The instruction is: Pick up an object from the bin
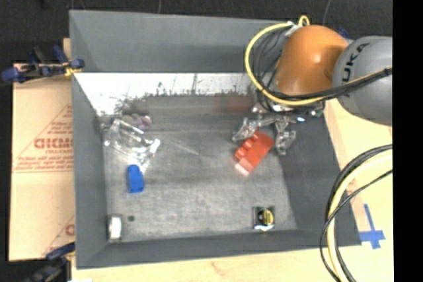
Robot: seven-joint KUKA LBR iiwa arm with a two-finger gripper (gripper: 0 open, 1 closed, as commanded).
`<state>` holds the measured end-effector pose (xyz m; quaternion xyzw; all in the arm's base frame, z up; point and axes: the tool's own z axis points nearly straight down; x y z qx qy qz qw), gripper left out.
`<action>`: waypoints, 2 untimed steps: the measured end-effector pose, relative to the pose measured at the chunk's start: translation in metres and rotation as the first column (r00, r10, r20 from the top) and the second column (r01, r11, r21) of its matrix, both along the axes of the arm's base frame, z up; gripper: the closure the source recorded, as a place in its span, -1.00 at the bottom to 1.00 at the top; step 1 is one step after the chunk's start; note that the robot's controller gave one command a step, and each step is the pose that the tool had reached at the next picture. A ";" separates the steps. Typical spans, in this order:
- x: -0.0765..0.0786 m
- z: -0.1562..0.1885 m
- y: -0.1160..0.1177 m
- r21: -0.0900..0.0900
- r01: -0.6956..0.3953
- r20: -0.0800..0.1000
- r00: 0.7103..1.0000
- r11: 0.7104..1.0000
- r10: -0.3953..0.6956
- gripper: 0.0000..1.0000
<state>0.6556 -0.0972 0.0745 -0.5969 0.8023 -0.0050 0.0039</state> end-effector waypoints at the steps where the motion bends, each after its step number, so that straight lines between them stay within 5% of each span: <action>1: 0.001 0.002 0.003 0.007 0.002 0.003 1.000 1.000 -0.002 1.00; 2: 0.004 0.063 0.001 0.001 0.008 -0.002 1.000 1.000 -0.008 1.00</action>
Offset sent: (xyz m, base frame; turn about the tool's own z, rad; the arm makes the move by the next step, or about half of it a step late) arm 0.0000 0.0000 0.0000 0.0000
